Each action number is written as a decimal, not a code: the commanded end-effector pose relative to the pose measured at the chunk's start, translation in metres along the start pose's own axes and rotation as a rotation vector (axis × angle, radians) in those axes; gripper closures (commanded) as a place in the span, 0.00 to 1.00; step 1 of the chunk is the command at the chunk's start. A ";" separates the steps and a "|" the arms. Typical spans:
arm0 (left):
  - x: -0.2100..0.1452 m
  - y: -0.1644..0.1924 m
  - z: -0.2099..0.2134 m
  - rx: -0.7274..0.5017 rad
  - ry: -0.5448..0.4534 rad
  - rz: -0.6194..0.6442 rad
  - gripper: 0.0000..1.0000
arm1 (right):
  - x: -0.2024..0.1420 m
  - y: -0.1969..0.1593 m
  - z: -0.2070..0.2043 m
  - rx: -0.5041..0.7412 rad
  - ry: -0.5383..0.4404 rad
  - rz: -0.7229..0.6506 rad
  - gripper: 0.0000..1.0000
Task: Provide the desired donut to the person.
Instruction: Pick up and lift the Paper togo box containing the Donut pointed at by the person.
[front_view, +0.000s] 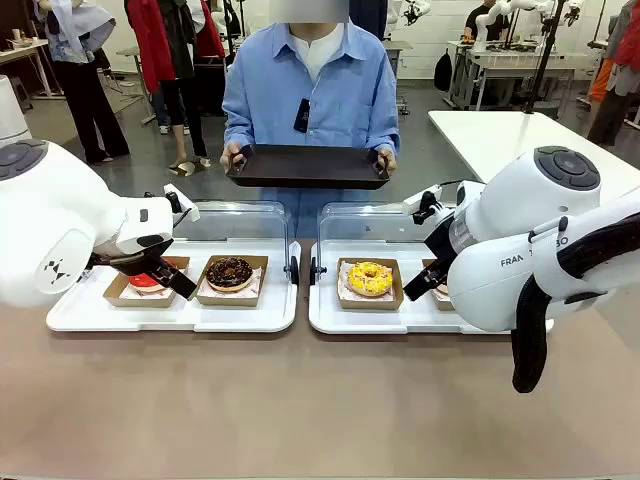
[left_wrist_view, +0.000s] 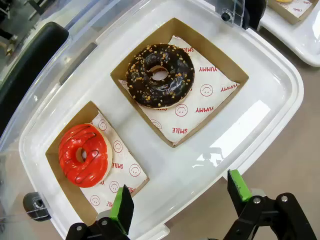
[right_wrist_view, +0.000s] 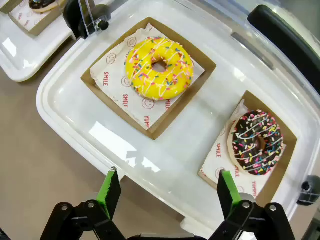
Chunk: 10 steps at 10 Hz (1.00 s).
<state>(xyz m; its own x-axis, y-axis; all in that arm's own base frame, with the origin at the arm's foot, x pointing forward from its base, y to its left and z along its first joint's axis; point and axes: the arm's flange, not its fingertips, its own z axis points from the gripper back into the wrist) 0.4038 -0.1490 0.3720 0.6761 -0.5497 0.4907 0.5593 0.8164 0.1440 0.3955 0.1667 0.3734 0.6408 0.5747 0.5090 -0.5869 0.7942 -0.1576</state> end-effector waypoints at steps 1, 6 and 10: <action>0.000 0.000 0.000 0.000 0.000 0.000 0.00 | 0.000 0.000 0.000 0.000 0.000 0.000 0.00; 0.000 0.000 0.000 0.000 0.000 0.000 0.00 | 0.000 0.000 0.000 0.000 0.000 0.000 0.00; 0.000 0.000 0.000 0.000 0.000 0.000 0.00 | 0.000 0.000 0.000 0.000 0.000 0.000 0.00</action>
<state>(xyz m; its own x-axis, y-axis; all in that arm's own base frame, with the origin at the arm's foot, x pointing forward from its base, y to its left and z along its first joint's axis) 0.4038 -0.1490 0.3720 0.6760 -0.5498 0.4907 0.5593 0.8163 0.1440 0.3956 0.1666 0.3734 0.6409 0.5746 0.5090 -0.5868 0.7942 -0.1578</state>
